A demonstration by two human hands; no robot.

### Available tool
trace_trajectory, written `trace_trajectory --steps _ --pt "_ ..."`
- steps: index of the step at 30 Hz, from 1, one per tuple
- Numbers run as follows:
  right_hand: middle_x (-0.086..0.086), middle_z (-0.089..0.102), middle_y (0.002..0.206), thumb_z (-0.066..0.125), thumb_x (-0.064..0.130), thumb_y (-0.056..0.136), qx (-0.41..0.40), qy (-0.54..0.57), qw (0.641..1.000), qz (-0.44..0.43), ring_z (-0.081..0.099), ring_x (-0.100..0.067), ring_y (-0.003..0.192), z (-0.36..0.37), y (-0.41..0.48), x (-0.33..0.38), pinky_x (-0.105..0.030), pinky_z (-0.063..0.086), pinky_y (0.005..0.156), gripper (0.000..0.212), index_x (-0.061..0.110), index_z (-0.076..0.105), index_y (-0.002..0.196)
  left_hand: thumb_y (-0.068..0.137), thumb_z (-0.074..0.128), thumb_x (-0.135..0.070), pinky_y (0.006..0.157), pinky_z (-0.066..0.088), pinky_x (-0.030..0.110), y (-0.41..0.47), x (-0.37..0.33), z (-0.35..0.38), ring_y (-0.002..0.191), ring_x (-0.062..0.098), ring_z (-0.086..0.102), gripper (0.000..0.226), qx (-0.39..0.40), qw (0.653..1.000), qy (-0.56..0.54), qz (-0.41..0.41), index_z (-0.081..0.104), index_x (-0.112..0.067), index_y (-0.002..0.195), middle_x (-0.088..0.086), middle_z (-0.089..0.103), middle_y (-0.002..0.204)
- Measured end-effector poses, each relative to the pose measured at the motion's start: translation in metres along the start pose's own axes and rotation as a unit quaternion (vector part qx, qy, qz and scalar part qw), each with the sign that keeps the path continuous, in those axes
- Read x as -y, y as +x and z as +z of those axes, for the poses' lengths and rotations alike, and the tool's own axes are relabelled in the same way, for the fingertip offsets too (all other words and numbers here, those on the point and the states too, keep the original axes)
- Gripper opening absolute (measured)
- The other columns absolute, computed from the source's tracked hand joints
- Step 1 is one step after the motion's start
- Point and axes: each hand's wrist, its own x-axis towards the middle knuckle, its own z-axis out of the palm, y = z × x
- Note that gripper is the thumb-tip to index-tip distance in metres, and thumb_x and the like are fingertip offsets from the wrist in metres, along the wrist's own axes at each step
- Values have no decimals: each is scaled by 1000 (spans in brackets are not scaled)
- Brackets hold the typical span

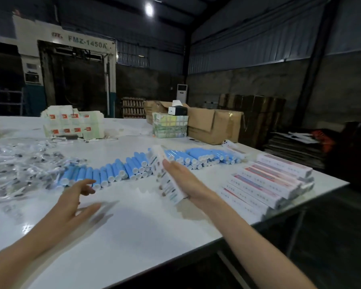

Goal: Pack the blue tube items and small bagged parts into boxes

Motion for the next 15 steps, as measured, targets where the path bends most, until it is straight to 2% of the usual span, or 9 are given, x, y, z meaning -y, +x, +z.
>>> trace_trajectory --steps 2,5,8,11,15 --pt "0 73 112 52 62 102 -67 -93 993 -28 76 -10 78 -51 -6 18 -28 63 64 41 31 56 128 90 52 -85 93 49 37 2 -3 -1 129 -2 50 80 2 1000 21 10 41 -40 155 -33 53 132" --pt "7 66 117 52 58 104 -164 -287 942 -55 72 -12 82 -130 -8 34 -33 64 66 43 29 52 136 93 45 -87 92 49 40 4 -6 -2 129 -5 48 65 10 997 61 37 53 -46 143 -35 52 131" --pt "10 62 119 54 54 104 -224 -483 846 -33 66 -13 86 -198 -15 37 -33 59 66 47 26 51 141 96 42 -84 97 49 44 3 -3 -4 135 -5 41 52 29 995 89 41 57 -53 136 -35 48 136" --pt "-3 64 128 55 54 103 -271 -630 727 16 63 -21 107 -249 -28 29 -39 52 83 51 24 50 144 97 44 -77 97 49 46 4 1 -5 137 -4 39 41 34 993 100 49 58 -58 130 -35 46 136" --pt "-8 64 127 55 58 101 -260 -724 635 73 60 -28 118 -276 -41 15 -42 50 90 53 22 53 140 97 48 -70 95 48 45 5 3 -6 135 -5 40 33 31 992 104 57 58 -62 127 -35 47 134"
